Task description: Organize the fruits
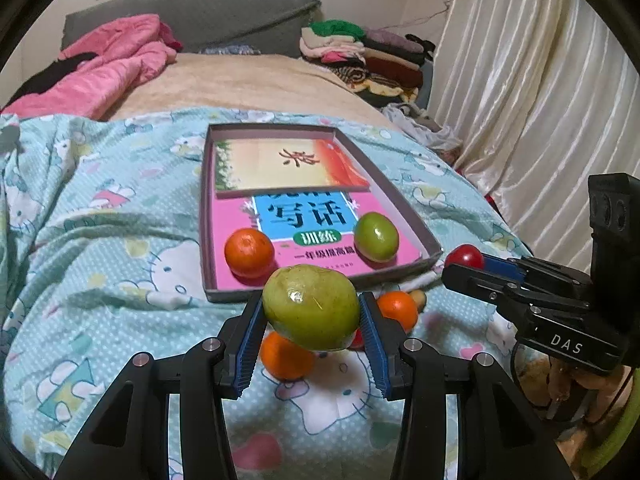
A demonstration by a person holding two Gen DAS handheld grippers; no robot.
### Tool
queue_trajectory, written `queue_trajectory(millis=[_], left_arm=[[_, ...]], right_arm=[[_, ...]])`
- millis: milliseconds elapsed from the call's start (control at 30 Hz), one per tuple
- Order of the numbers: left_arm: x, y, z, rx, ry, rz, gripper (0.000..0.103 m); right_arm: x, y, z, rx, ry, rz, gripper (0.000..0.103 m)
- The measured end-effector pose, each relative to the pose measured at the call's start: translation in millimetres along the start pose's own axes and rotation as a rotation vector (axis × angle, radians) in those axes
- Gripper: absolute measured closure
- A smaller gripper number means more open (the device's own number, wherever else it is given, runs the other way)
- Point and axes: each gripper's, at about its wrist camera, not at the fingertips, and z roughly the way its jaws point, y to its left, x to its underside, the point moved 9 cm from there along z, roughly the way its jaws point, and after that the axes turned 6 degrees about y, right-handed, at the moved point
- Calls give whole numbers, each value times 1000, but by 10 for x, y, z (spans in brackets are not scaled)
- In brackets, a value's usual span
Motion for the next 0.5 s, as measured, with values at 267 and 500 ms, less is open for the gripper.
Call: queue_trajectory(millis=[267, 500], left_arm=[[-32, 11, -34, -14, -18, 6, 55], [-77, 27, -14, -30, -27, -14, 55]], right_arm=[[-69, -150, -72, 36, -51, 48, 73], [-136, -190, -126, 71, -90, 41, 73]])
